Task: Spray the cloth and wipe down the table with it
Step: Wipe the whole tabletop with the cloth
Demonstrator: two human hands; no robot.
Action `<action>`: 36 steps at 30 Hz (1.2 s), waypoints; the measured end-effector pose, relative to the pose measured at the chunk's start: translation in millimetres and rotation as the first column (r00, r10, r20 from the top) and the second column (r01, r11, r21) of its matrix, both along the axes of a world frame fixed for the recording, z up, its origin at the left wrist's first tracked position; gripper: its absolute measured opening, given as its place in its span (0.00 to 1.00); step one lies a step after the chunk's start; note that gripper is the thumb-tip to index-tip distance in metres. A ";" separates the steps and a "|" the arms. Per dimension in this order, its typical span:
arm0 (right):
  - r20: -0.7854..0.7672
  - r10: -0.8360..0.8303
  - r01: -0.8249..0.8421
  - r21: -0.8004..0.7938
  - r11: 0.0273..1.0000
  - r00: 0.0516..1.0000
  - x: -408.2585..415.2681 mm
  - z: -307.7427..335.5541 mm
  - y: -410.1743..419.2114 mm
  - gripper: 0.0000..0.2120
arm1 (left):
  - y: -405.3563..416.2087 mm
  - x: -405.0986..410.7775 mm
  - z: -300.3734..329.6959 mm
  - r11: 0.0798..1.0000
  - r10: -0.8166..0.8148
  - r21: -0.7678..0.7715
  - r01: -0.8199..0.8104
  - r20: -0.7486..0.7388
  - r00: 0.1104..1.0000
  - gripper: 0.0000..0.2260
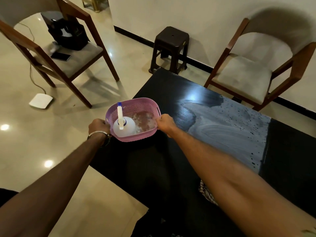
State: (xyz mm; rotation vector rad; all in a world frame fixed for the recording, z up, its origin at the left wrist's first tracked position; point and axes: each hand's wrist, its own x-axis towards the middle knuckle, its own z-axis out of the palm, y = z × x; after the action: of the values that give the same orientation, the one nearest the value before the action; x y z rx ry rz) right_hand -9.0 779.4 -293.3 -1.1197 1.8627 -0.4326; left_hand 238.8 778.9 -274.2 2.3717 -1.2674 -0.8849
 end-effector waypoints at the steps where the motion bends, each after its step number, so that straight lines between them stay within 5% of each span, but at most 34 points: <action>1: 0.002 -0.001 0.001 -0.001 1.000 1.000 -0.1 -0.5 0.1 0.14 | -1.0 0.1 -0.5 1.000 0.002 0.010 -0.002 -0.005 1.000 0.13; 11: 0.017 0.070 -0.070 -0.024 0.997 0.997 -7.7 8.7 14.8 0.14 | 13.2 -4.5 -4.9 0.997 0.050 -0.055 -0.052 -0.047 0.998 0.16; 20: -0.155 0.120 -0.121 0.006 0.993 0.981 -40.2 10.9 51.2 0.21 | 61.7 -30.1 2.5 0.994 0.049 -0.099 -0.048 0.005 0.999 0.18; 26: -0.170 0.102 -0.106 -0.017 0.994 0.980 -69.2 8.9 105.9 0.22 | 116.6 -61.7 3.3 0.992 -0.124 -0.004 0.125 -0.102 0.987 0.12; 29: -0.214 0.112 -0.117 -0.010 0.993 0.970 -88.3 6.1 137.4 0.13 | 140.4 -88.4 6.1 0.962 -0.268 0.012 0.274 -0.166 0.949 0.09; 36: -0.307 0.063 -0.056 0.032 0.998 0.950 -133.6 10.5 220.9 0.26 | 174.8 -148.0 17.6 0.818 -0.573 -0.001 0.576 -0.108 0.813 0.22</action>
State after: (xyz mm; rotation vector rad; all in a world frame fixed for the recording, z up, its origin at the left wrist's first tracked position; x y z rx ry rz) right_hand -142.6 1000.2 -282.8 -1.2828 2.0894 -0.2090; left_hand 90.8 953.7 -256.6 1.9354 -1.9864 -1.1790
